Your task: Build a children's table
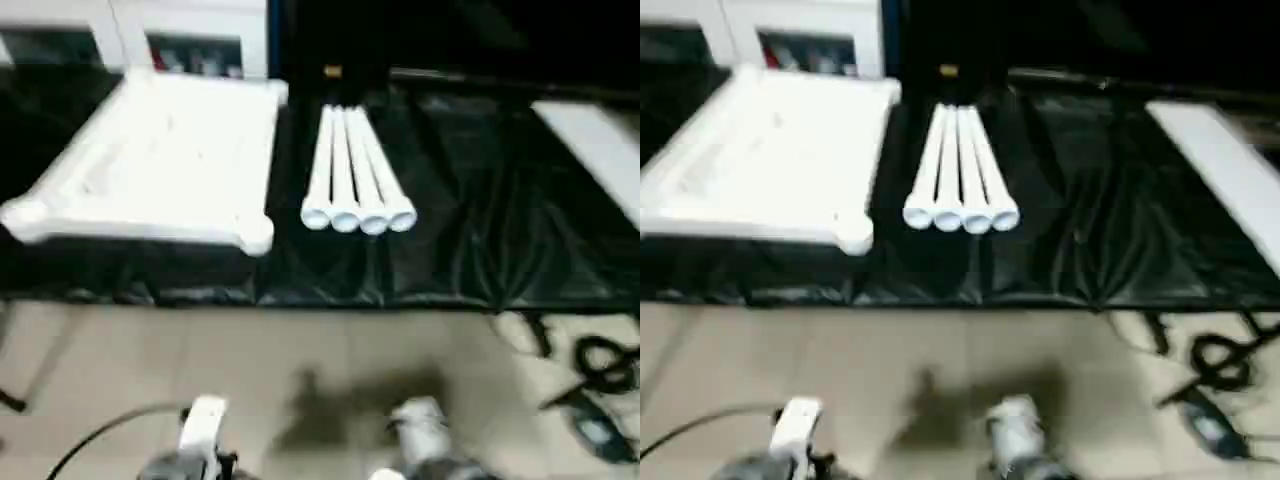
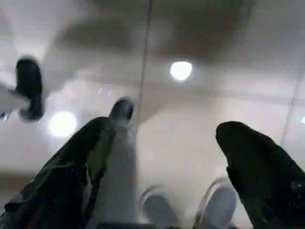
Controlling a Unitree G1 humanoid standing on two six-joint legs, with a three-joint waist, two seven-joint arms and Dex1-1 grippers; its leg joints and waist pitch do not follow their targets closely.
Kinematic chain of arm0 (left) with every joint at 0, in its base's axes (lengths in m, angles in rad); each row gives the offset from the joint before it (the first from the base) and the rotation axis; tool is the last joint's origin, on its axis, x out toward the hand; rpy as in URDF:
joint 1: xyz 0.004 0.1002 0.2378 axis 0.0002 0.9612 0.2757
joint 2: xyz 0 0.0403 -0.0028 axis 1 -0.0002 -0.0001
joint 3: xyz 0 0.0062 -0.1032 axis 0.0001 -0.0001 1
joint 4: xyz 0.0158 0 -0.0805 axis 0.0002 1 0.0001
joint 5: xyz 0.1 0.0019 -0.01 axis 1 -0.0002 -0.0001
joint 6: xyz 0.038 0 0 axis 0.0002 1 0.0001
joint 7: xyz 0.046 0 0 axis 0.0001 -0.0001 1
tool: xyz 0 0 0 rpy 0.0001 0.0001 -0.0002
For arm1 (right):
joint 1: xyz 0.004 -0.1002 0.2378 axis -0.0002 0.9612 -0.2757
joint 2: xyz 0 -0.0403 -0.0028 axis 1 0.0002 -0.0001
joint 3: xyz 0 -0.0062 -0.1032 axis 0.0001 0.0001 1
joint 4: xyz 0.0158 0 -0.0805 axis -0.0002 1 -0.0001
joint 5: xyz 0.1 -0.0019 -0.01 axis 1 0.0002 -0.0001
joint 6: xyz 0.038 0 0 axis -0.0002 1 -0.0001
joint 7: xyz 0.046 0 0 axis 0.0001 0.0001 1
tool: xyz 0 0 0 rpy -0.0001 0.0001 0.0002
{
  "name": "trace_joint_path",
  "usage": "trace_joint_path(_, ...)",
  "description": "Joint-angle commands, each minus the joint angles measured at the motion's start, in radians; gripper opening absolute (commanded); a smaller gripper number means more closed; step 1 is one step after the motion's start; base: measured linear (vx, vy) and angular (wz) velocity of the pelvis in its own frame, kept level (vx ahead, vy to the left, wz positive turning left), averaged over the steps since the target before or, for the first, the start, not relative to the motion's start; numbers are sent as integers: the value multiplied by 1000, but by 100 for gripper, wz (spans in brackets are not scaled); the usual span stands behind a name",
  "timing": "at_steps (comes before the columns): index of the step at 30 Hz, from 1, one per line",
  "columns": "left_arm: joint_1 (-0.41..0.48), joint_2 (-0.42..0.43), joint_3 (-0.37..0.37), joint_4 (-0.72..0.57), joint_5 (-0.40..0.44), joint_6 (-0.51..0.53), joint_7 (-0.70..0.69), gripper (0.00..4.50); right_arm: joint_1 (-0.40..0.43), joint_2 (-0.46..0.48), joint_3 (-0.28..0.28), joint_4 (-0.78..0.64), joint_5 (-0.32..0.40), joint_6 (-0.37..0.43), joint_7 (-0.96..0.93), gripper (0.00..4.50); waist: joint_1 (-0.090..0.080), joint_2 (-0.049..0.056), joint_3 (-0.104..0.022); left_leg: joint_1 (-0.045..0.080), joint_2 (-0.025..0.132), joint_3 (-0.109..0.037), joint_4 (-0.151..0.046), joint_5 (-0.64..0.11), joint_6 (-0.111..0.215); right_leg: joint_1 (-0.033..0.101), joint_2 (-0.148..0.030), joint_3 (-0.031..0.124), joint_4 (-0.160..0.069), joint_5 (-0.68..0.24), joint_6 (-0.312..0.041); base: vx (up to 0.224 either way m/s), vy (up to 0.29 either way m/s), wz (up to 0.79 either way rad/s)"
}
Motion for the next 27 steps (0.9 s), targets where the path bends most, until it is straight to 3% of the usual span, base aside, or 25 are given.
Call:
trace_joint_path(1, -11, -6, -11, -8, 13, -4, -11, 410, 2, 18, 13, 3, -8, -12, 19, 409, -2, 18, -39, 19, 102, -48, -82, -175, 8, 16, -120, 71, -77, 88, -180, 0, 0, 0)
trace_joint_path(3, -17, -6, 3, -2, 5, -17, -5, 410, 1, 19, -1, 2, -1, -26, 38, 419, -4, 12, -39, 18, 99, -45, -76, -176, 15, 16, -125, 75, -78, 101, -201, 0, 0, 0)
trace_joint_path(6, -36, -1, 49, 8, -22, -69, 11, 439, -5, 21, -16, 4, -9, -55, 39, 440, -4, 8, -45, 17, 95, -41, -64, -105, 61, 18, -122, 74, -70, 188, -220, 0, 0, 0)
trace_joint_path(8, -47, 15, 93, -4, -64, -115, 1, 447, -14, 21, -15, -3, -10, -104, 71, 447, -1, 15, -45, 18, 95, -39, -62, -96, 76, 16, -122, 73, -68, 216, -227, 0, 0, 0)
trace_joint_path(10, -49, 22, 114, -9, -87, -123, -17, 447, -17, 23, -22, -8, -1, -125, 99, 447, 0, 15, -43, 19, 96, -39, -65, -121, 78, 15, -121, 73, -70, 194, -230, 0, 0, 0)
trace_joint_path(11, -44, 32, 118, -21, -94, -142, -45, 447, -27, 31, -22, -10, -1, -133, 124, 447, -1, 23, -42, 21, 98, -39, -68, -150, 69, 13, -119, 74, -73, 162, -232, 0, 0, 0)
trace_joint_path(12, -33, 46, 112, -39, -90, -168, -73, 447, -34, 36, -18, -17, -1, -147, 160, 447, 1, 22, -42, 21, 100, -41, -69, -155, 64, 13, -120, 73, -72, 155, -234, 0, 0, 0)
trace_joint_path(13, -6, 72, 91, -76, -76, -216, -117, 447, -34, 39, -5, -41, -2, -174, 225, 447, 4, 37, -43, 21, 99, -43, -69, -163, 61, 13, -122, 73, -72, 152, -236, 0, 0, 0)
trace_joint_path(15, 15, 85, 81, -105, -70, -237, -141, 447, -28, 35, 15, -61, -13, -195, 252, 447, -2, 38, -43, 17, 102, -44, -72, -169, 56, 15, -118, 73, -68, 183, -235, 0, 0, 0)
trace_joint_path(16, 65, 105, 80, -182, -79, -268, -203, 447, 0, 23, 30, -115, -17, -249, 314, 447, -1, 49, -44, 18, 100, -45, -69, -160, 59, 16, -118, 72, -63, 209, -240, 0, 0, 0)
trace_joint_path(17, 88, 111, 82, -219, -88, -273, -225, 447, 12, 18, 25, -142, -2, -248, 348, 447, -2, 40, -44, 13, 102, -43, -66, -150, 72, 20, -124, 72, -63, 240, -244, 0, 0, 0)
trace_joint_path(19, 155, 130, 93, -330, -113, -283, -268, 447, 52, -2, 15, -238, 35, -244, 417, 447, 3, 55, -42, 14, 102, -43, -64, -155, 92, 22, -122, 72, -64, 243, -246, 0, 0, 0)
trace_joint_path(21, 227, 149, 104, -450, -132, -294, -271, 447, 119, -31, 26, -397, 61, -236, 449, 447, 6, 58, -42, 16, 105, -44, -65, -161, 95, 21, -114, 71, -62, 251, -240, 0, 0, 0)
trace_joint_path(22, 246, 153, 107, -479, -134, -301, -264, 447, 138, -39, 30, -441, 66, -233, 455, 447, 6, 54, -41, 16, 105, -42, -65, -161, 101, 19, -111, 71, -63, 260, -235, 0, 0, 0)
trace_joint_path(24, 314, 159, 131, -604, -168, -310, -268, 447, 218, -67, 41, -637, 106, -171, 493, 447, 9, 52, -35, 17, 102, -41, -69, -200, 98, 18, -110, 73, -71, 194, -228, 0, 0, 0)
trace_joint_path(25, 383, 161, 154, -742, -202, -322, -273, 447, 292, -95, 49, -816, 142, -110, 541, 447, 9, 63, -31, 17, 99, -43, -73, -221, 89, 15, -109, 73, -75, 152, -227, 0, 0, 0)
trace_joint_path(26, 431, 160, 174, -845, -230, -323, -275, 447, 344, -119, 56, -942, 171, -74, 573, 447, 9, 58, -24, 15, 106, -46, -82, -288, 77, 16, -107, 73, -84, 77, -205, 0, 0, 0)
trace_joint_path(27, 431, 160, 174, -845, -230, -323, -275, 447, 344, -119, 56, -942, 171, -74, 573, 447, 13, 57, -25, 16, 105, -47, -82, -301, 71, 20, -106, 73, -87, 50, -200, 0, 0, 0)
